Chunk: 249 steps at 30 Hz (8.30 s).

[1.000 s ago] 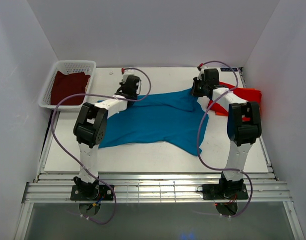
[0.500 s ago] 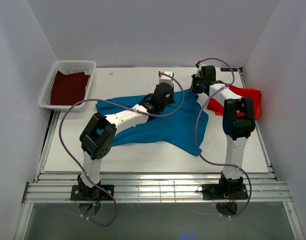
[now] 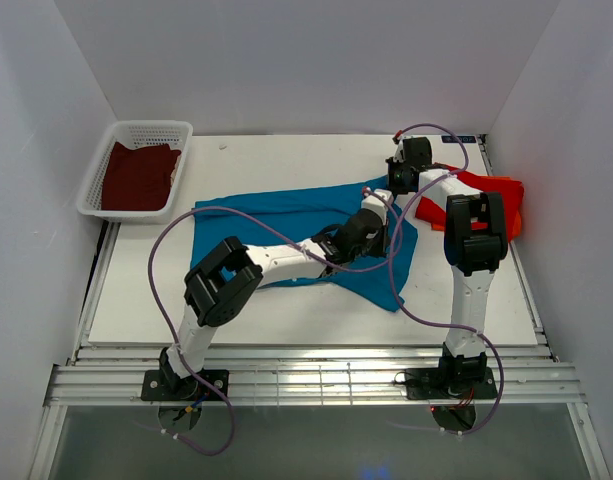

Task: Fold and stack the t-shirts
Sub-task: Fold the tshirt

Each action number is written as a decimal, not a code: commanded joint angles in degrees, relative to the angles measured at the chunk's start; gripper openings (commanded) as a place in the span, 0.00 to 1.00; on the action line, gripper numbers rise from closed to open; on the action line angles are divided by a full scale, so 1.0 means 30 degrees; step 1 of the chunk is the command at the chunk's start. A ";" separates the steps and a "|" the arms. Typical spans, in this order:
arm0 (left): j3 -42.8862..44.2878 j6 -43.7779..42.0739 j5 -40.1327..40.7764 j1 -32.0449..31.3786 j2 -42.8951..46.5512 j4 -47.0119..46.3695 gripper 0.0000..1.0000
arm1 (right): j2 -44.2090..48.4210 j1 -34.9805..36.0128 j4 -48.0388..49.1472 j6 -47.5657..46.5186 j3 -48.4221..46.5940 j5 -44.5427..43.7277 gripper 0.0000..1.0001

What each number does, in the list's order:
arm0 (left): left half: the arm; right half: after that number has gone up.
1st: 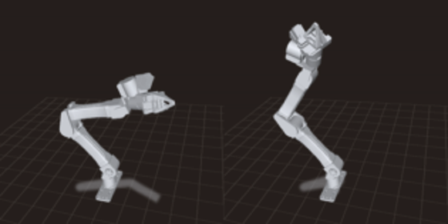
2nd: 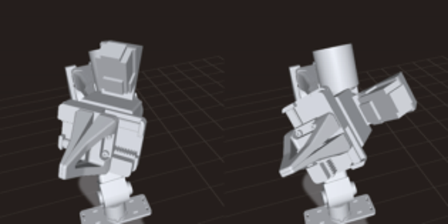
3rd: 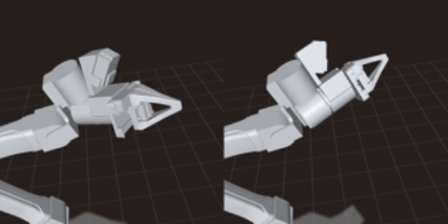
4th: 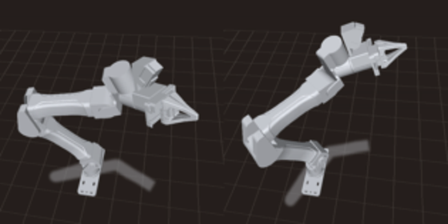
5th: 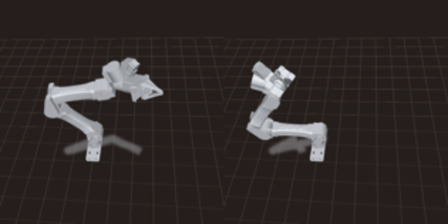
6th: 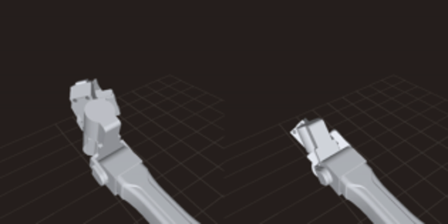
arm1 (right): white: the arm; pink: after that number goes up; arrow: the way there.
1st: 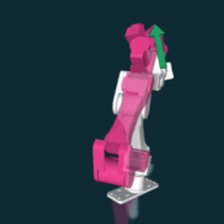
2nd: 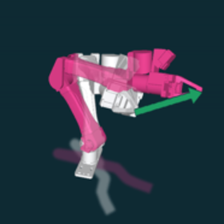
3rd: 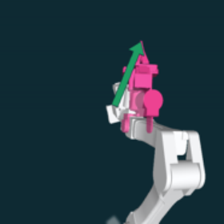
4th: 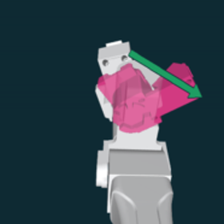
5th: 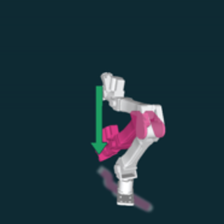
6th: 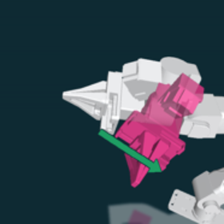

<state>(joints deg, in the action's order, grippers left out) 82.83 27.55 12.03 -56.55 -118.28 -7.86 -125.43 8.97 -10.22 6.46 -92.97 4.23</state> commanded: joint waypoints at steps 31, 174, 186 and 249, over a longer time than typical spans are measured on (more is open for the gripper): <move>-0.5491 0.2654 -0.0817 -0.2506 -0.0036 -0.0046 0.00 | -0.3367 -0.0295 -0.2805 -0.0541 -0.4870 -0.0650 0.08; -0.5519 0.0250 0.0355 1.4779 0.7024 0.5227 0.82 | -0.0995 0.0993 0.0945 -0.0366 -0.1004 0.8111 0.43; -0.5519 0.0367 0.0296 1.4838 0.6995 0.5285 0.82 | -0.0497 0.1228 0.1032 -0.0747 0.0080 0.7907 0.36; -0.6720 0.0835 -0.1345 1.4926 0.8225 0.5197 0.82 | 0.0881 0.2928 0.0095 -0.1361 -0.0477 0.3190 0.42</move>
<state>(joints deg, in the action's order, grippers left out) 63.33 29.50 8.67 -12.10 -97.51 8.56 -122.45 18.06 -7.75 2.96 -92.75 14.48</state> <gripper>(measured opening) 0.822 0.417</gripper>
